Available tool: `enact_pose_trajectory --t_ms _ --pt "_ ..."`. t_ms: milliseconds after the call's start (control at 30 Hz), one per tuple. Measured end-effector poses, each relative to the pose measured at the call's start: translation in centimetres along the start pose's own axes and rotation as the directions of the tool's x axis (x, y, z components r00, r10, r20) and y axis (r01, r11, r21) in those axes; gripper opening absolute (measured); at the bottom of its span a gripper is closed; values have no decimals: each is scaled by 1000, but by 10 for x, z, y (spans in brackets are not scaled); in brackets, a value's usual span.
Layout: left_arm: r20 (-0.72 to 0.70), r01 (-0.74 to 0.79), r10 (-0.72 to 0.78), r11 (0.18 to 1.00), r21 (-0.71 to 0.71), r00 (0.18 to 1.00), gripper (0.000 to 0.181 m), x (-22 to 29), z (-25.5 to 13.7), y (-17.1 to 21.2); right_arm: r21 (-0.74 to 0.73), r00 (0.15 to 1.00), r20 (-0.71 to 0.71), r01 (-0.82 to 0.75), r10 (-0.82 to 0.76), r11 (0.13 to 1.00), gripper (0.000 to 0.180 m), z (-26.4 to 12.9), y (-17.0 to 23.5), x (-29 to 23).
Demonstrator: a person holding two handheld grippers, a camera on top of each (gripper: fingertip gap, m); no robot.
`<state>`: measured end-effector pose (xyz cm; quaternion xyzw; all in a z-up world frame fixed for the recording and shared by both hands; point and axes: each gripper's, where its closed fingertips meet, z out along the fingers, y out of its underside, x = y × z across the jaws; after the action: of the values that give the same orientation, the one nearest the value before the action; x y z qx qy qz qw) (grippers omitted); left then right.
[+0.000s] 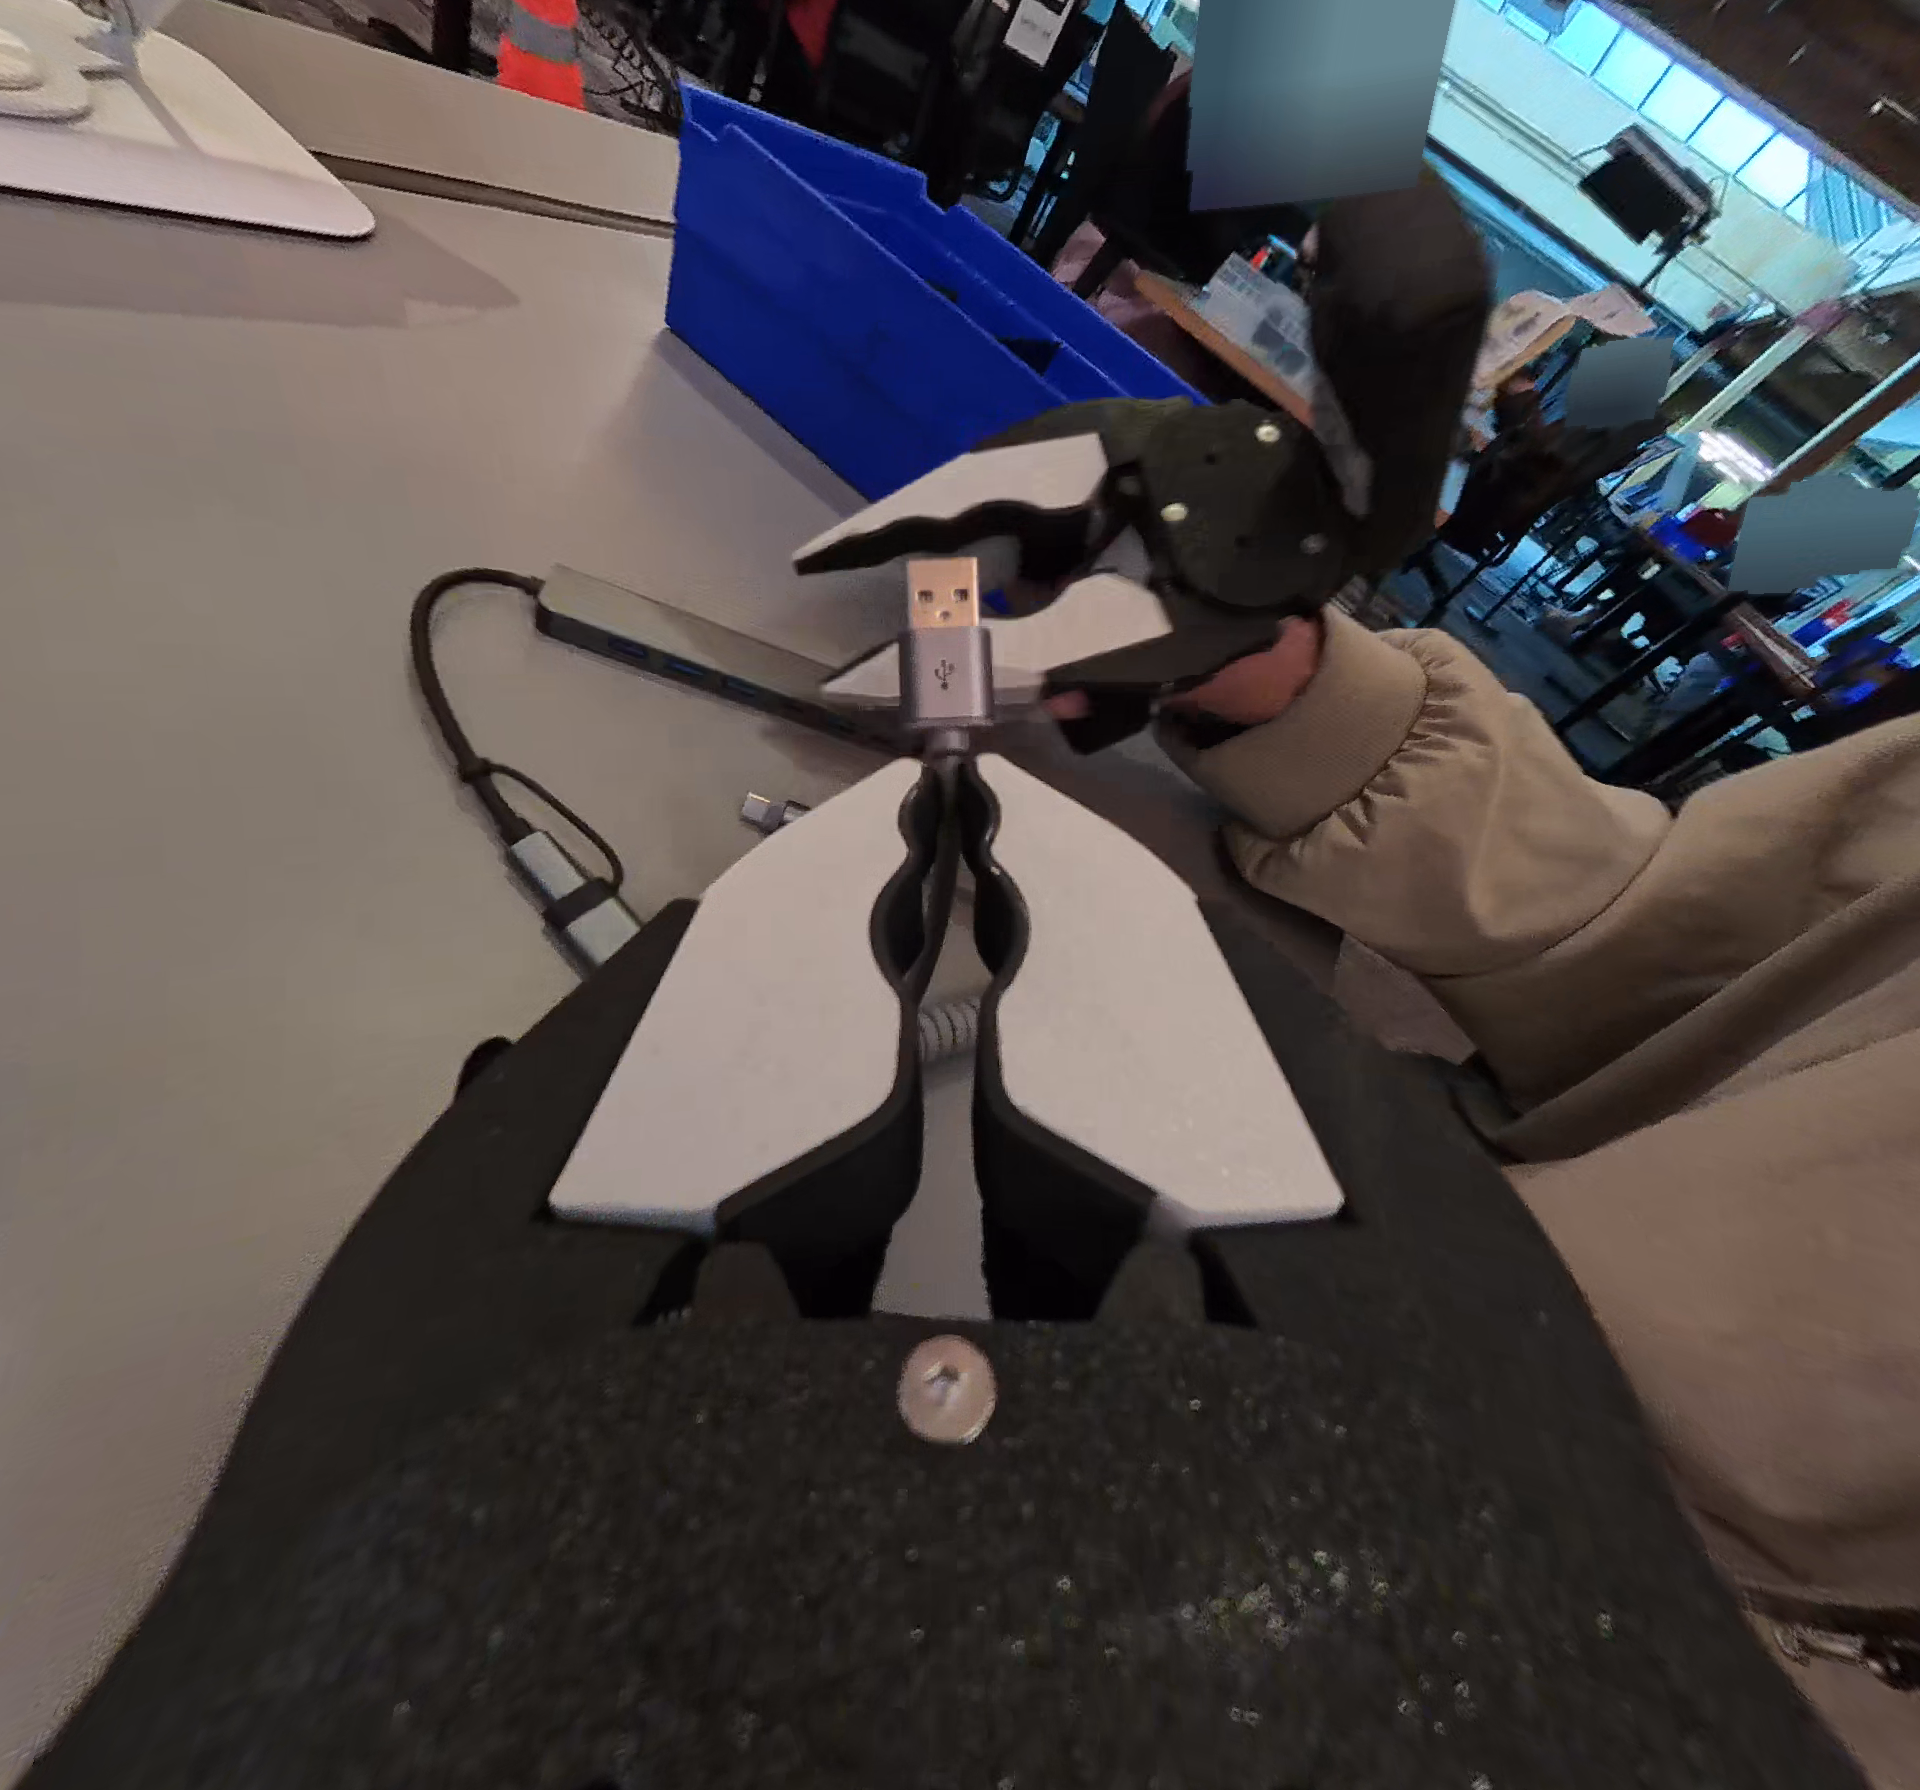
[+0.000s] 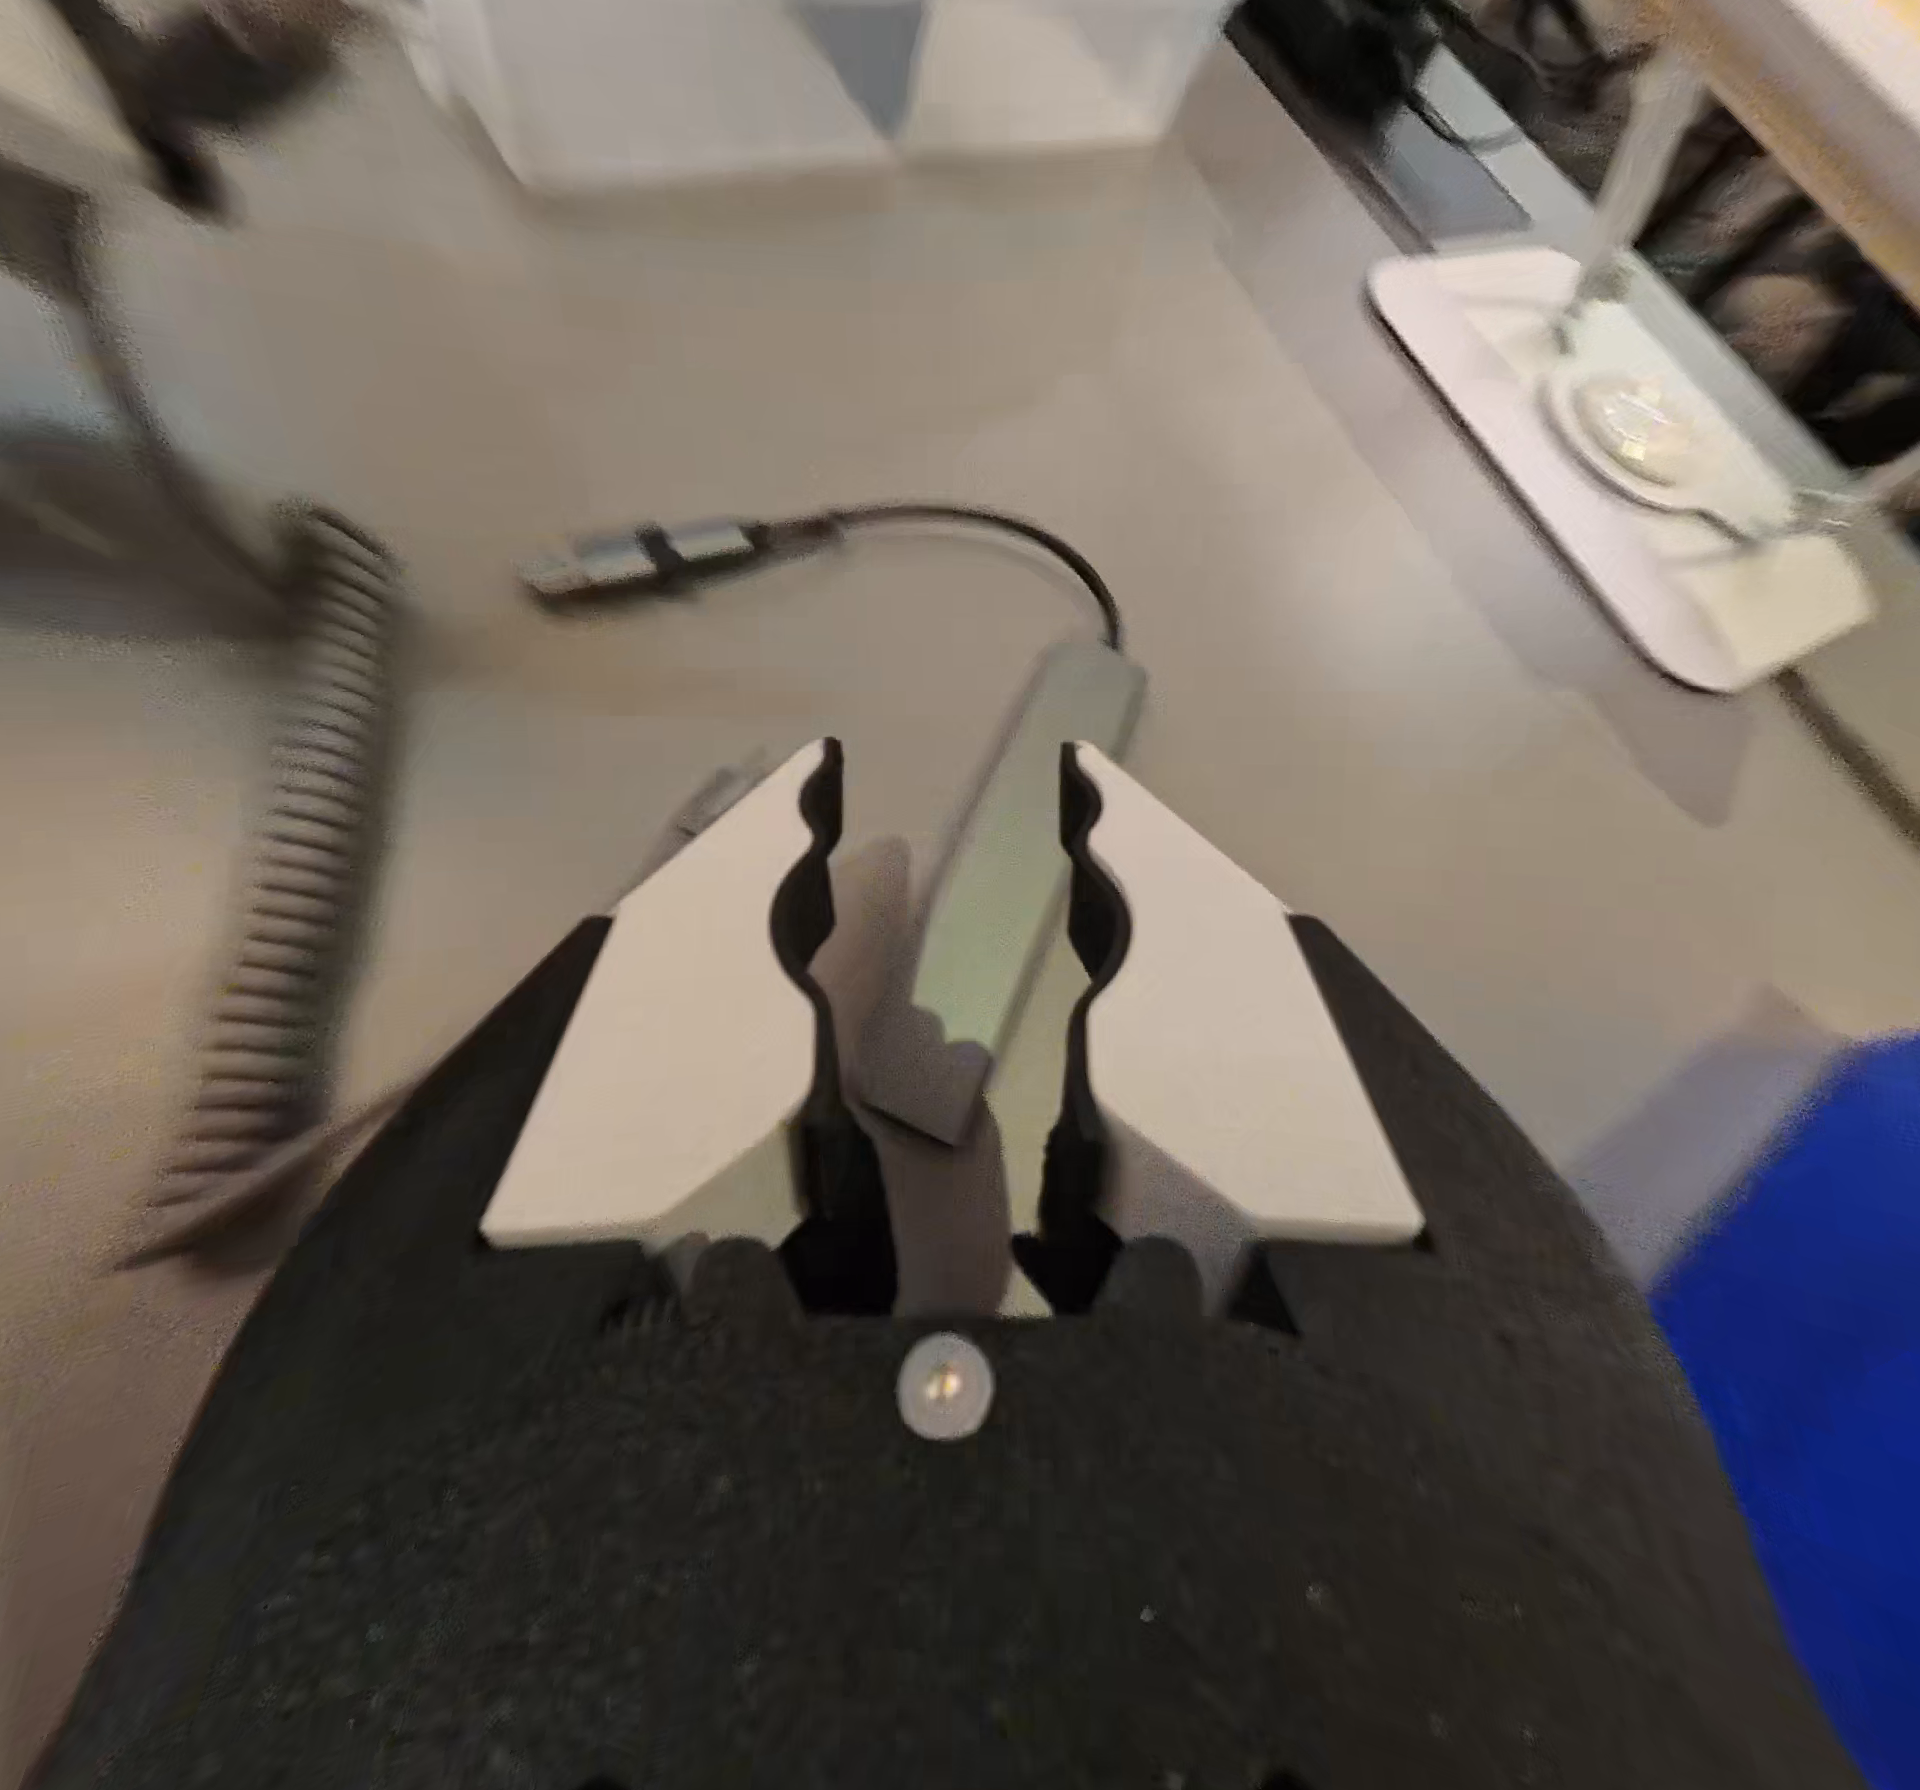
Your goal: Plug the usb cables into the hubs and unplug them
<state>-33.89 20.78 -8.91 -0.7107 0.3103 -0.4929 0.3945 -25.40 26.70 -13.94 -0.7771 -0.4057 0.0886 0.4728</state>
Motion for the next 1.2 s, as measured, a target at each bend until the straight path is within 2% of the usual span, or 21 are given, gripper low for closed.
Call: enact_pose_trajectory --t_ms 67,100,167,233,267,300,367,467,500,567,633,667,700,733,800,833,900,933,1000,1100,1200 --pt "73 -107 109 994 -20 991 4 -6 -1 0 135 967 209 -175 144 975 42 -15 -28 -23" --pt "108 -198 202 979 -48 973 4 -7 0 1 157 920 321 -287 226 945 41 -22 -39 -33" --pt "153 -368 380 924 -102 912 4 -6 2 3 110 753 559 -481 346 870 44 -33 -59 -58" --pt "157 -484 500 865 -133 851 4 1 7 5 59 631 645 -603 430 795 45 -35 -70 -67" --pt "152 -521 540 840 -148 828 4 4 9 7 51 597 672 -628 438 777 44 -37 -73 -71" --pt "144 -547 568 821 -162 810 4 7 12 10 39 598 663 -630 452 776 40 -35 -72 -72" --pt "151 -579 607 792 -194 780 4 8 15 14 19 627 652 -576 426 817 16 -34 -65 -79" --pt "153 -587 615 786 -193 773 4 10 18 15 64 660 657 -531 365 845 8 -40 -66 -81" --pt "157 -558 580 813 -165 799 4 11 17 13 92 685 646 -509 338 856 8 -40 -66 -78" --pt "124 -420 430 902 -103 894 31 18 17 9 167 789 531 -456 310 874 7 -34 -59 -58" --pt "-26 -159 158 986 -40 987 41 36 17 9 290 847 475 -407 239 866 7 -42 -64 -42" --pt "-145 12 -13 1000 -6 989 41 48 18 7 372 873 452 -370 182 851 7 -51 -70 -37" --pt "-281 195 -182 981 18 942 41 61 17 1 444 900 419 -319 121 837 7 -60 -76 -34" --pt "-425 368 -321 929 32 847 41 71 13 -10 519 922 383 -262 52 814 7 -70 -84 -34" --pt "-640 606 -442 794 47 629 51 81 0 -36 626 928 368 -200 -60 754 7 -90 -99 -44" --pt "-666 642 -452 765 53 593 57 81 -3 -41 639 912 400 -208 -89 741 7 -96 -102 -52" --pt "-606 621 -487 784 13 629 61 82 6 -33 664 898 423 -218 -119 715 7 -102 -108 -63" --pt "-594 616 -511 787 -33 621 61 85 9 -29 676 897 422 -213 -133 706 7 -103 -111 -68" --pt "-630 637 -531 768 -74 567 64 92 6 -31 677 879 442 -194 -180 710 7 -105 -114 -81" --pt "-696 690 -530 721 -67 485 53 88 -3 -41 672 868 455 -189 -199 716 7 -103 -112 -88" --pt "-715 702 -541 706 -99 443 48 90 -3 -40 673 863 461 -189 -206 715 8 -103 -112 -89"
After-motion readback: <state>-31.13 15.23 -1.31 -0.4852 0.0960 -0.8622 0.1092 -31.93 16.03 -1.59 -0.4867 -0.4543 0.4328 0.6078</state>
